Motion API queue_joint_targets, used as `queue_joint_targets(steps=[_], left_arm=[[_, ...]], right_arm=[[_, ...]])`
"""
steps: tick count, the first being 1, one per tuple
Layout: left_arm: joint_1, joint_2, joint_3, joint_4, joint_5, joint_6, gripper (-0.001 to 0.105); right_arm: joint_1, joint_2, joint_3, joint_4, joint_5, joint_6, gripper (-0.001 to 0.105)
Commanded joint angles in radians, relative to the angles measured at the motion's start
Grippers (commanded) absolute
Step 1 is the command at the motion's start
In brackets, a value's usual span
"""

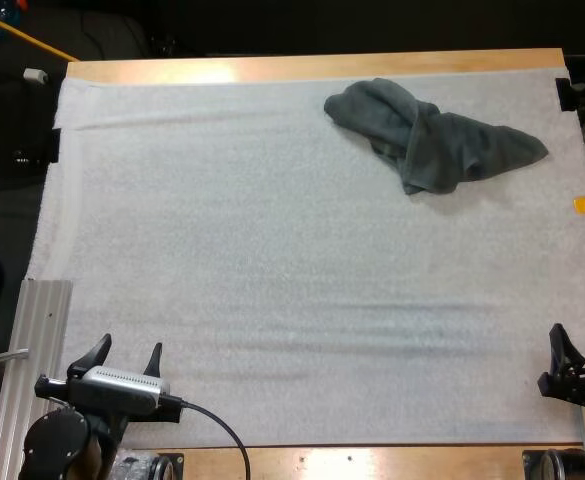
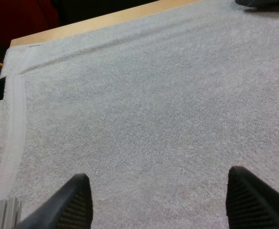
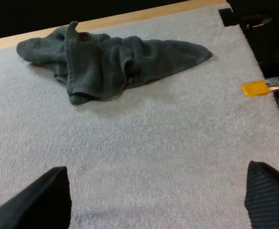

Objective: Pick towel from pile, fold and stack

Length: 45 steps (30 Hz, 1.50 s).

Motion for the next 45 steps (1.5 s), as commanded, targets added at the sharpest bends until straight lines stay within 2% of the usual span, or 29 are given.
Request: queue_joint_targets(steps=[1,5,7,11,16,21,25,34,41,45], left_arm=[[0.000,-0.136,-0.004,-0.019,0.004,0.001,0.058],[0.000,-0.133,-0.004,-0.019,0.059,0.001,0.058],[0.000,-0.129,-0.004,-0.020,0.135,0.001,0.058],[0.000,-0.109,-0.014,-0.048,0.219,0.001,0.058],[-0.019,-0.029,-0.066,-0.074,0.328,-0.001,0.058],[-0.067,0.057,-0.121,-0.074,0.389,-0.001,0.058],[-0.103,0.110,-0.146,-0.074,0.408,-0.001,0.058],[-0.110,0.138,-0.151,-0.079,0.426,-0.001,0.058],[-0.110,0.138,-0.151,-0.079,0.426,-0.001,0.058],[-0.110,0.138,-0.151,-0.079,0.426,-0.001,0.058]], right_arm=[[-0.002,-0.039,-0.005,-0.007,0.000,-0.003,0.072],[-0.002,-0.037,-0.005,-0.007,-0.019,-0.004,0.072],[-0.002,-0.037,-0.010,-0.007,-0.053,-0.005,0.072],[-0.002,-0.030,-0.032,-0.007,-0.149,-0.005,0.072],[-0.002,0.013,-0.089,-0.007,-0.269,-0.005,0.072],[-0.002,0.065,-0.147,-0.007,-0.372,-0.005,0.072],[-0.002,0.110,-0.181,0.000,-0.422,-0.005,0.072],[-0.002,0.256,-0.203,-0.064,-0.418,0.000,0.072],[-0.002,0.449,-0.203,-0.248,-0.417,0.097,0.072],[-0.002,0.572,-0.203,-0.359,-0.368,0.206,0.072]])
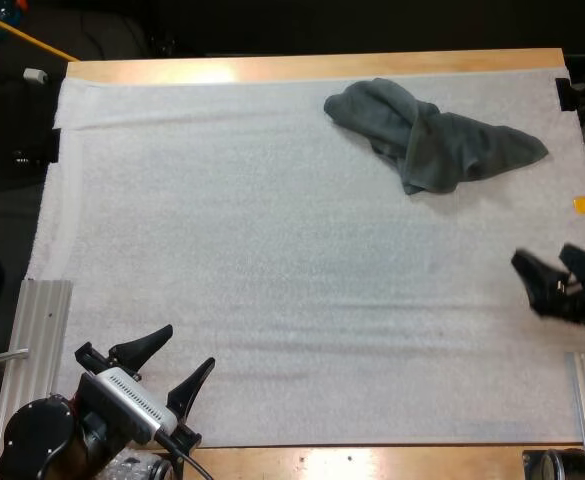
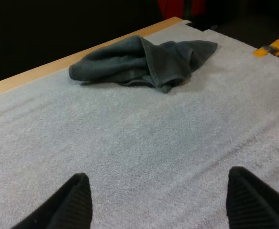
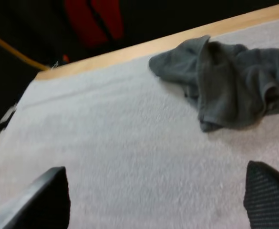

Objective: Pick towel from pile, fold and stack

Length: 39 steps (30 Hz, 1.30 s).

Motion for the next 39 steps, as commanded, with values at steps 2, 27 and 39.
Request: queue_joint_targets(steps=[2,27,39], left_arm=[[-0.005,0.001,-0.007,-0.017,0.009,-0.001,0.058],[-0.005,0.001,-0.007,-0.017,0.009,-0.001,0.058],[-0.005,0.001,-0.007,-0.017,0.009,-0.001,0.058]], right_arm=[[-0.002,0.050,-0.008,-0.058,0.032,0.059,0.072],[0.132,0.816,-0.225,-0.328,0.241,0.371,0.072],[0.148,1.066,-0.347,-0.390,0.297,0.475,0.072]])
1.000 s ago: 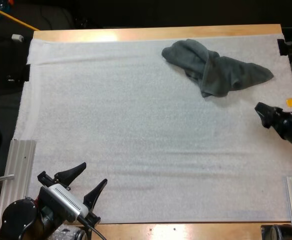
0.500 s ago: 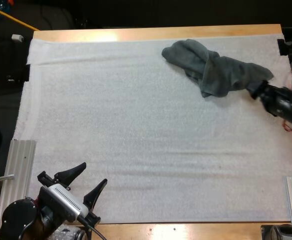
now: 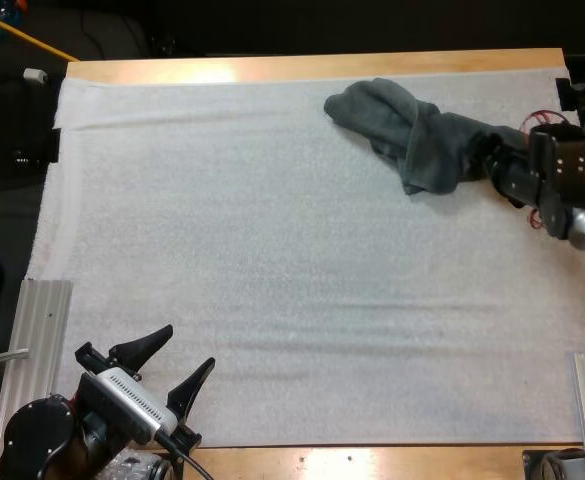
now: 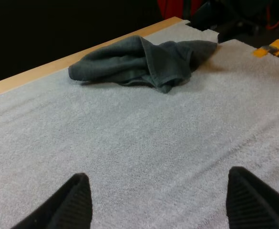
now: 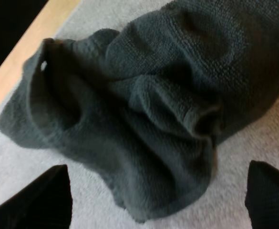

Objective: Pick towel from pile, fold and stack

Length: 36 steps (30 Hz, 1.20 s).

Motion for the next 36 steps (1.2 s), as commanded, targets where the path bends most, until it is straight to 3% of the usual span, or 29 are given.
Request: queue_joint_targets(steps=[1,12,25,30,36], left_arm=[[-0.005,0.001,-0.007,-0.017,0.008,-0.001,0.058],[-0.005,0.001,-0.007,-0.009,0.006,-0.001,0.058],[-0.005,0.001,-0.007,-0.009,0.006,-0.001,0.058],[-0.005,0.001,-0.007,-0.009,0.006,-0.001,0.058],[-0.005,0.001,-0.007,-0.009,0.006,-0.001,0.058]], right_arm=[[0.001,0.013,-0.021,-0.007,0.003,0.003,0.072],[0.001,0.197,-0.119,-0.016,0.000,0.001,0.071],[0.004,0.280,-0.126,-0.142,-0.028,0.004,0.070],[0.004,0.280,-0.126,-0.140,-0.073,0.004,0.053],[0.004,0.280,-0.126,-0.161,-0.058,0.004,0.042]])
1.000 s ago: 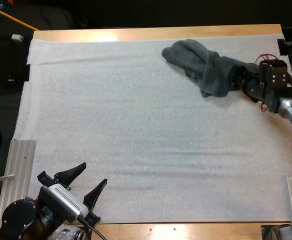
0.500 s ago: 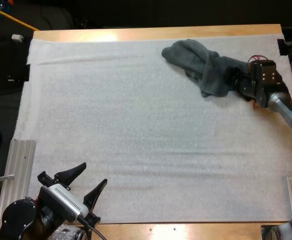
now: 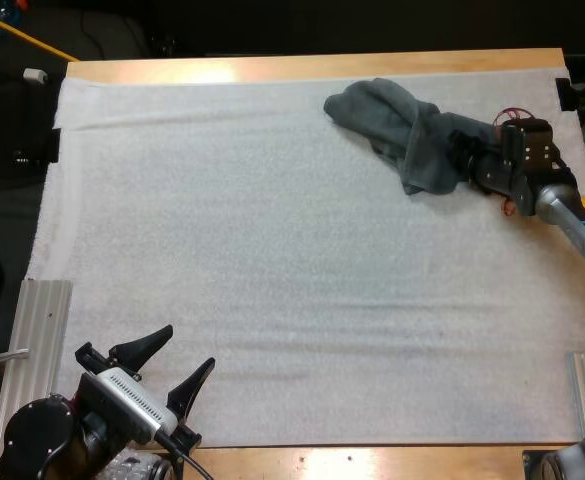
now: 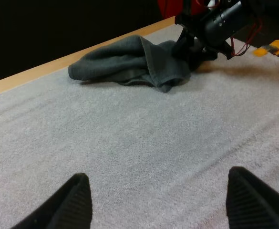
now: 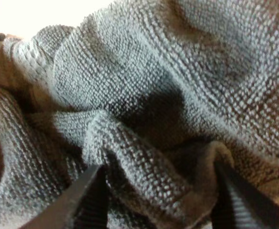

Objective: Pick towel from pile, fold and stack

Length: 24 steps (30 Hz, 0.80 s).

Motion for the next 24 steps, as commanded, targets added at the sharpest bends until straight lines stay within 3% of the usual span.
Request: queue_joint_targets(steps=[1,5,6,14,24], left_arm=[[-0.005,0.001,-0.007,-0.011,0.006,-0.001,0.058],[-0.005,0.001,-0.007,-0.011,0.006,-0.001,0.058],[-0.005,0.001,-0.007,-0.011,0.006,-0.001,0.058],[-0.005,0.001,-0.007,-0.011,0.006,-0.001,0.058],[-0.005,0.001,-0.007,-0.011,0.013,-0.001,0.058]], right_arm=[[0.002,-0.007,-0.010,-0.018,-0.002,0.004,0.039],[0.002,-0.007,-0.010,-0.018,0.022,0.004,0.003],[0.002,-0.007,-0.010,-0.018,0.026,0.004,0.000],[0.013,-0.077,-0.010,-0.007,-0.049,-0.020,0.000],[0.105,-0.361,-0.010,0.094,0.014,-0.304,0.000]])
